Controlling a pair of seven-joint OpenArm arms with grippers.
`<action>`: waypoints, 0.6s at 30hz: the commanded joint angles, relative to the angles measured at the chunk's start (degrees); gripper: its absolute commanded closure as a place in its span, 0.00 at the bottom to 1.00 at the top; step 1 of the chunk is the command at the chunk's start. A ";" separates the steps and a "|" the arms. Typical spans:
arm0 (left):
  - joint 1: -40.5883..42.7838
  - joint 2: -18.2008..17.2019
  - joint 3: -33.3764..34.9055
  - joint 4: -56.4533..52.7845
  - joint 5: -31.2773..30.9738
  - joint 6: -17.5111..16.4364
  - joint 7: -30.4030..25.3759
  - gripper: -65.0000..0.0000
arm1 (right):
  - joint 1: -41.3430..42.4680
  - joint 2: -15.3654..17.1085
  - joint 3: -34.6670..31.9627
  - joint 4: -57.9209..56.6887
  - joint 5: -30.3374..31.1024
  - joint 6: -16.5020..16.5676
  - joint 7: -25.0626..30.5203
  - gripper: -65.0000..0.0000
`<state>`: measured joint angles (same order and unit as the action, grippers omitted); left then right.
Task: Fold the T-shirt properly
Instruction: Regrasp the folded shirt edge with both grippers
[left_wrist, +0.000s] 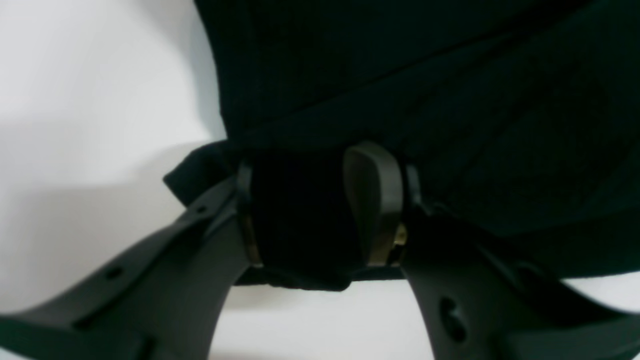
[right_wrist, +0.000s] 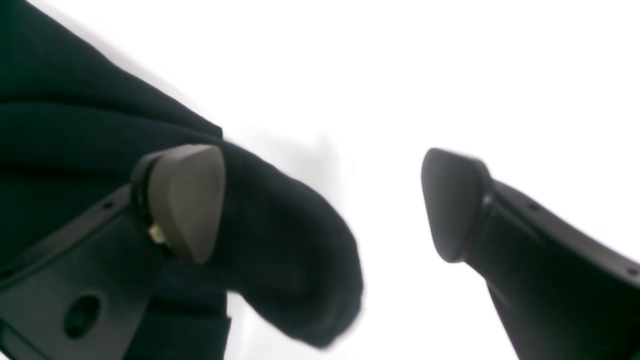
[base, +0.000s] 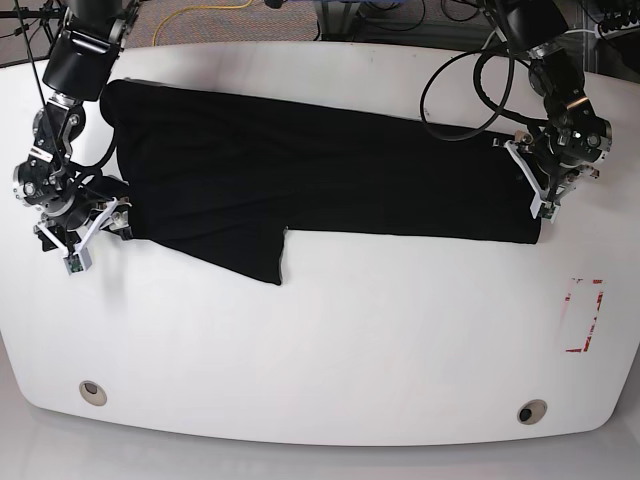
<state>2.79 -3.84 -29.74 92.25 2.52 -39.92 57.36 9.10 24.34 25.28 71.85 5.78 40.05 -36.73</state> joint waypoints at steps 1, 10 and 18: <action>0.07 -0.34 -0.11 0.10 1.48 -0.08 1.49 0.61 | 2.63 1.55 0.35 -2.45 0.15 -0.05 1.61 0.10; 0.07 -0.43 -0.20 0.10 1.48 -0.08 1.49 0.61 | 1.58 1.90 0.70 -3.42 0.42 -0.05 1.79 0.62; 0.07 -0.34 -0.11 0.10 1.48 -0.08 1.49 0.61 | 0.44 0.85 0.79 -0.78 0.42 -0.05 1.52 0.98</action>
<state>2.83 -3.86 -29.85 92.23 2.48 -39.94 57.19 8.64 24.36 25.67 68.29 5.74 40.05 -36.23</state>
